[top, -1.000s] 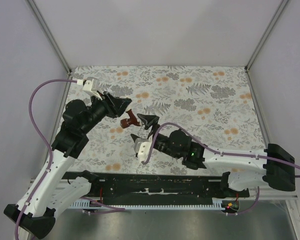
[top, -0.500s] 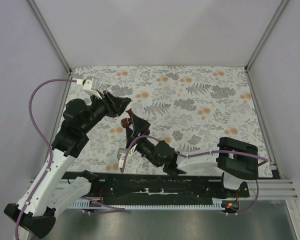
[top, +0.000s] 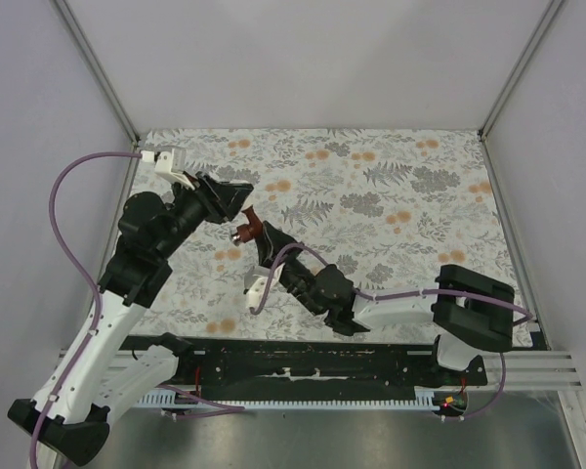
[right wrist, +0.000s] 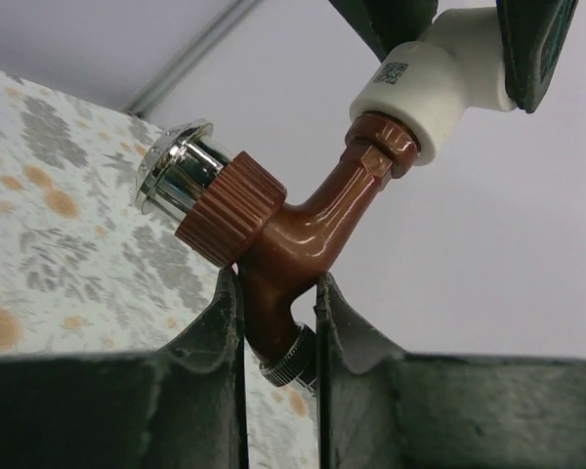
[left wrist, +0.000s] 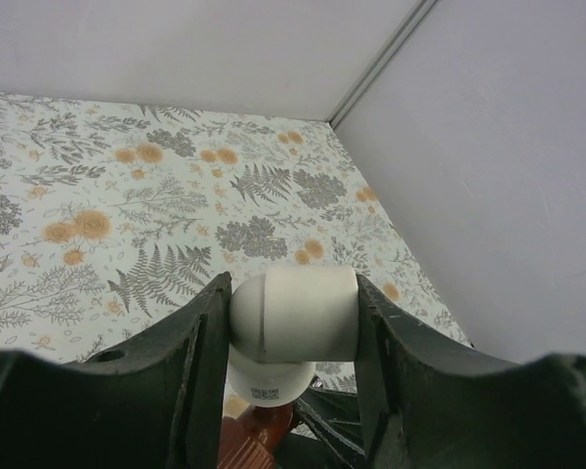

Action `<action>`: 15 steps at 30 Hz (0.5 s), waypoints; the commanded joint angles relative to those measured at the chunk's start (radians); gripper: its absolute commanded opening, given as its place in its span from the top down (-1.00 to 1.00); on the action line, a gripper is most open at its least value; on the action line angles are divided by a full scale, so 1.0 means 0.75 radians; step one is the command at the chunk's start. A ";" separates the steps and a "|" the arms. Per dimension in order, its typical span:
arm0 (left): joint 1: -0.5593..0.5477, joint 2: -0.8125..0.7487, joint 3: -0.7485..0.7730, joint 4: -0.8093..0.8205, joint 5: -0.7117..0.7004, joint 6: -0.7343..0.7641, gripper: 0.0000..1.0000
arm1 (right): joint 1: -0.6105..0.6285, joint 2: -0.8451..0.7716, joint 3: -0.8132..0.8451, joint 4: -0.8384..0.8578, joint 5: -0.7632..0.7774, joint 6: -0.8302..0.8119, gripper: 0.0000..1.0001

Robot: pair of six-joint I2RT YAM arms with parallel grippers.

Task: Install the water faucets

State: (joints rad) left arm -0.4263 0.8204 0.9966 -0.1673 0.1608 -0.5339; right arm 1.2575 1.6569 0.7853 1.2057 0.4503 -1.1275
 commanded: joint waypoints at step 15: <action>-0.006 -0.141 -0.484 0.684 0.013 -0.447 0.96 | -0.652 -0.542 -0.012 -0.554 -0.950 2.036 1.00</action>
State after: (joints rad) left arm -0.4343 0.7826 0.7639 0.1406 0.1669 -0.7486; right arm 0.9440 1.3132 0.7185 0.7227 -0.2665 -0.1219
